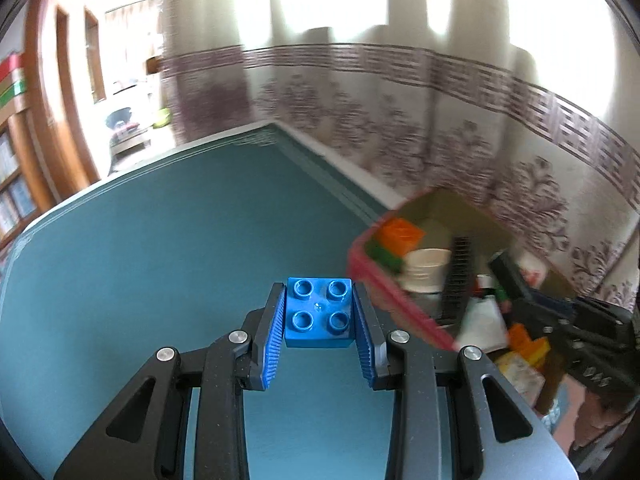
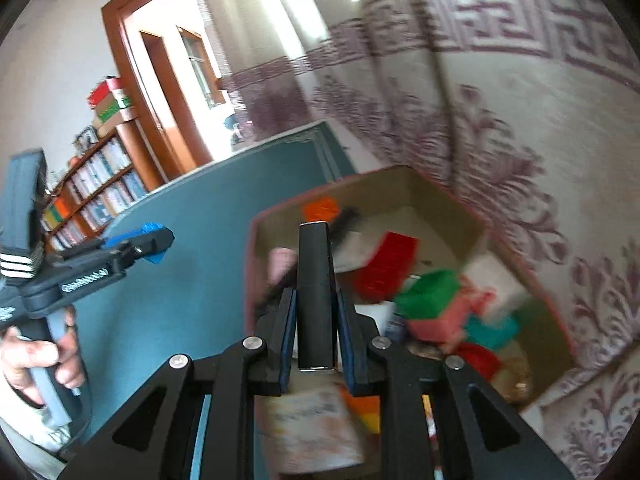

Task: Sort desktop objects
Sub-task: 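Carry the blue brick and black bar over the cardboard box, then open both grippers over the box, dropping the blue brick and bar, then lift both open grippers up and away from the box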

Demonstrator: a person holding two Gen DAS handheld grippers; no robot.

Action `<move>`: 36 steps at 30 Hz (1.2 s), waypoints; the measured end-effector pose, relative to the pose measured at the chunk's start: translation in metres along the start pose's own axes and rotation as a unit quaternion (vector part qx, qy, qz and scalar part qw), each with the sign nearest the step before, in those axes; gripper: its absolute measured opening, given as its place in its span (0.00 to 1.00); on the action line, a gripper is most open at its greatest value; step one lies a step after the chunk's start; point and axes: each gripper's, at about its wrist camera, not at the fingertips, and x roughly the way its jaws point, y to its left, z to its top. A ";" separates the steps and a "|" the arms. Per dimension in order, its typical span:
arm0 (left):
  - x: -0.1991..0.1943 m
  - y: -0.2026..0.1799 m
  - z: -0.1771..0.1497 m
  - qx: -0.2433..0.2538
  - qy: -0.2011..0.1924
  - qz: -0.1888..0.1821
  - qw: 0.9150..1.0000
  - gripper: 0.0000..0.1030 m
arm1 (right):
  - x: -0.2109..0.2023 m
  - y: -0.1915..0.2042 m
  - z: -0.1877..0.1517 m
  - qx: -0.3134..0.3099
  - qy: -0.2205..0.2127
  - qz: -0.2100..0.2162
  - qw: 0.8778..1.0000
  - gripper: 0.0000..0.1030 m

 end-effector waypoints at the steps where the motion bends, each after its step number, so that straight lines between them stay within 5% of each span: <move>1: 0.000 -0.008 0.001 0.004 0.001 -0.008 1.000 0.34 | -0.001 -0.003 -0.001 -0.006 -0.001 -0.011 1.000 0.21; 6: 0.009 -0.047 0.014 0.023 0.008 -0.061 0.998 0.34 | -0.007 -0.020 -0.004 -0.006 -0.006 -0.027 1.000 0.21; 17: 0.030 -0.097 0.020 0.056 0.014 -0.099 0.993 0.34 | -0.008 -0.034 -0.014 0.012 -0.003 -0.041 0.999 0.29; 22: 0.039 -0.105 0.013 0.054 0.032 -0.112 0.992 0.34 | -0.025 -0.036 -0.018 0.017 -0.025 -0.066 0.997 0.62; 26: 0.038 -0.107 0.007 0.052 0.030 -0.096 0.994 0.69 | -0.036 -0.041 -0.021 0.028 -0.037 -0.077 0.996 0.79; 33: 0.027 -0.110 0.000 0.056 0.019 -0.058 0.997 0.71 | -0.045 -0.046 -0.029 0.058 -0.034 -0.087 0.994 0.86; 36: 0.021 -0.105 -0.004 0.050 0.013 -0.018 0.999 0.73 | -0.050 -0.042 -0.032 0.051 -0.039 -0.101 0.993 0.98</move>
